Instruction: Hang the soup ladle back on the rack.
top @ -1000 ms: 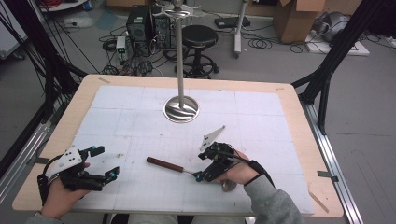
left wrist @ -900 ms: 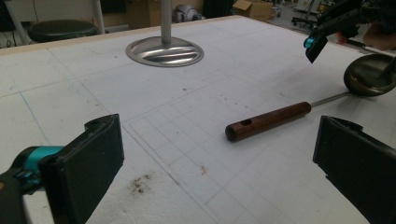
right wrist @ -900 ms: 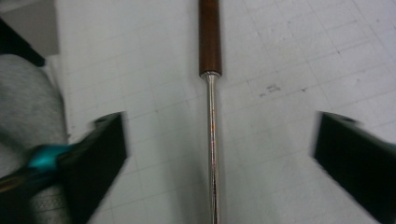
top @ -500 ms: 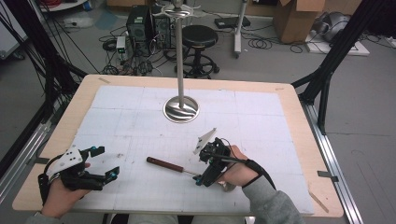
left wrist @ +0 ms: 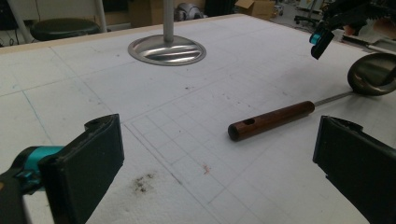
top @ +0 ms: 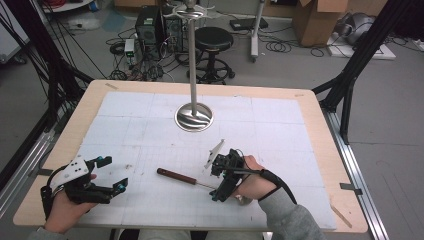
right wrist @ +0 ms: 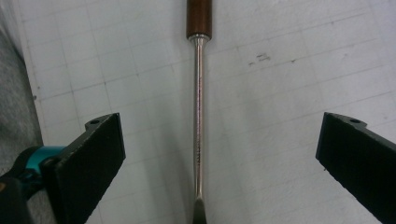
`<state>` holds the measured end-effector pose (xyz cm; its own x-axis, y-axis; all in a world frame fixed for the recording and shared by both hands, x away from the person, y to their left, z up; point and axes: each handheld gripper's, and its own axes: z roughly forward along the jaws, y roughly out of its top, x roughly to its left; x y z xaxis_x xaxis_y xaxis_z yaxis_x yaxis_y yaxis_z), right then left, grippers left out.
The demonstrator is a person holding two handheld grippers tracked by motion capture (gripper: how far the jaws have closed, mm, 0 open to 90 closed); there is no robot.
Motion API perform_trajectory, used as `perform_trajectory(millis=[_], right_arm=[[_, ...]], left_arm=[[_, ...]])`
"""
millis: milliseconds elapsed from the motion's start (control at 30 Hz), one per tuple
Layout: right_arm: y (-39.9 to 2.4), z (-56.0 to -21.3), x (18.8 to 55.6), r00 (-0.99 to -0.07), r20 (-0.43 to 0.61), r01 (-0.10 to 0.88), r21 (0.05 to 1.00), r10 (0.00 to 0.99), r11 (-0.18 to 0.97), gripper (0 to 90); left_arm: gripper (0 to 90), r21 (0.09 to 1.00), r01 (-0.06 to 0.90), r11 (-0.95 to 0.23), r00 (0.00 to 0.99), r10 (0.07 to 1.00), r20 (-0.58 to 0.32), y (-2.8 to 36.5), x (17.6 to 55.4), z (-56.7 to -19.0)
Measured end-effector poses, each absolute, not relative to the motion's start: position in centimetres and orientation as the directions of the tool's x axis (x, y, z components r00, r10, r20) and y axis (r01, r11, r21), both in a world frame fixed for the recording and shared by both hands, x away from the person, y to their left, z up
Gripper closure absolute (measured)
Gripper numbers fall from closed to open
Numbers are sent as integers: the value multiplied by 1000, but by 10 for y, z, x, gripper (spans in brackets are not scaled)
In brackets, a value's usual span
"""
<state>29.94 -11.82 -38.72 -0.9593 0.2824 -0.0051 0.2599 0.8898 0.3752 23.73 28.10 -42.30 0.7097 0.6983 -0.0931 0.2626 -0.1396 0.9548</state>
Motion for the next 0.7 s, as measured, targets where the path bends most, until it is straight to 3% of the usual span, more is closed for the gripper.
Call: perform_trajectory(millis=[67, 267, 367, 500, 700], right_arm=[[-116, -390, 298, -963, 34, 260, 361, 266, 896, 3], [-110, -400, 296, -968, -12, 236, 287, 250, 928, 61], [-111, -402, 297, -968, -30, 235, 253, 250, 938, 223], [-114, -403, 298, -970, 6, 236, 254, 243, 938, 371], [-113, -406, 297, -966, -3, 252, 194, 258, 948, 538]], left_arm=[[24, 955, 263, -138, 709, 699, -95, 281, 237, -423], [24, 953, 265, -144, 713, 695, -93, 281, 238, -423], [24, 955, 261, -140, 713, 695, -93, 281, 238, -423], [24, 959, 252, -129, 709, 699, -92, 283, 236, -420], [24, 957, 256, -136, 713, 695, -92, 282, 237, -421]])
